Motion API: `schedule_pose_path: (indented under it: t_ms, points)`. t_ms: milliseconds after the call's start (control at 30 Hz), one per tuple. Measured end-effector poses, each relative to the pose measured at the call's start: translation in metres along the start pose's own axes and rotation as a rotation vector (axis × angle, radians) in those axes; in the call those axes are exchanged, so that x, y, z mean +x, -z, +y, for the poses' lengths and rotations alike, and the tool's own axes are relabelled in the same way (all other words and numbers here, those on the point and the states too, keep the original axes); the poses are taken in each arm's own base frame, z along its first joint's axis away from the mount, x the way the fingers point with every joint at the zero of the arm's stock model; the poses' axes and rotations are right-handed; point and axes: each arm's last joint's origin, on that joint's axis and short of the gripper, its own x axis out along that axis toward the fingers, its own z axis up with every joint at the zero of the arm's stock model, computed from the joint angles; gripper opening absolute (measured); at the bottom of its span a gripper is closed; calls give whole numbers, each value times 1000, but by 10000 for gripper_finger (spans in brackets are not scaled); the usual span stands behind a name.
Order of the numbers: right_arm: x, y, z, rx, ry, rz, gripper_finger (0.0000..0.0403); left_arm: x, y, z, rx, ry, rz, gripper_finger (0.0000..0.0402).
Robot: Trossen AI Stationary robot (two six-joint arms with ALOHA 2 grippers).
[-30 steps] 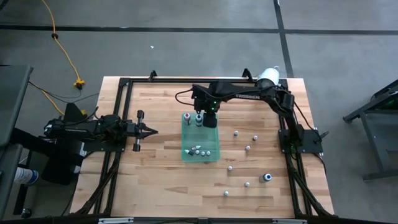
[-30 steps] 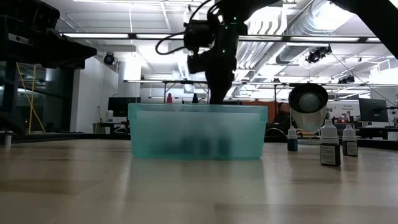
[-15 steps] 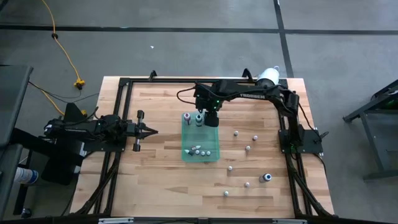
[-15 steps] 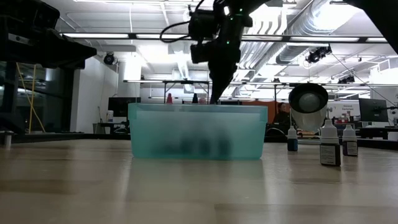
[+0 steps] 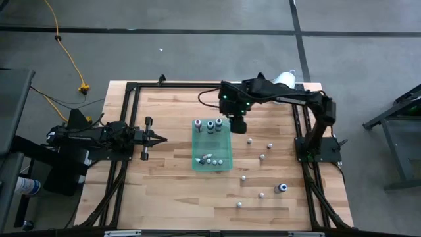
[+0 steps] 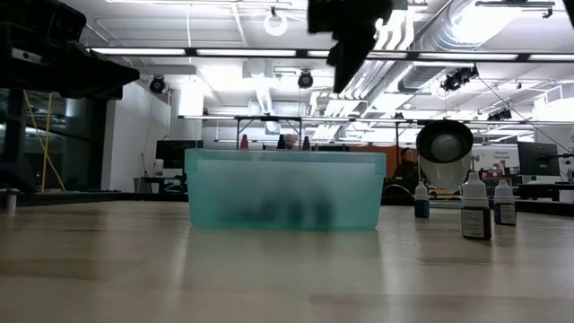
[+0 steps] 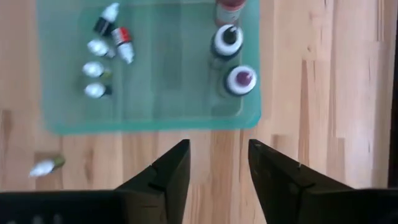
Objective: Pick & Place food coloring
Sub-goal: Put the big blue food coloring bottle into the green bin
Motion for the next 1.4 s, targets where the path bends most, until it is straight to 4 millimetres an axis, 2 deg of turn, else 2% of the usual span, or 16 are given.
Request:
schedule_pose_path:
  t_ms: [100,367,467,600,867,1033,1200,1400]
  points:
    - [-18,8,10,-24,27,7,180,0,0,0,0,0,0,0]
    - [-59,37,43,-104,21,83,293,0,0,0,0,0,0,0]
    - [-74,56,61,-156,5,115,319,0,0,0,0,0,0,0]
    - [-81,94,84,-220,-27,125,333,0,0,0,0,0,0,0]
    - [-64,183,117,-37,-156,154,334,0,0,0,0,0,0,0]
    - [-46,222,138,15,-309,145,335,0,0,0,0,0,0,0]
    - [-30,245,160,-56,-418,128,335,0,0,0,0,0,0,0]
    - [-9,252,185,-202,-474,61,335,0,0,0,0,0,0,0]
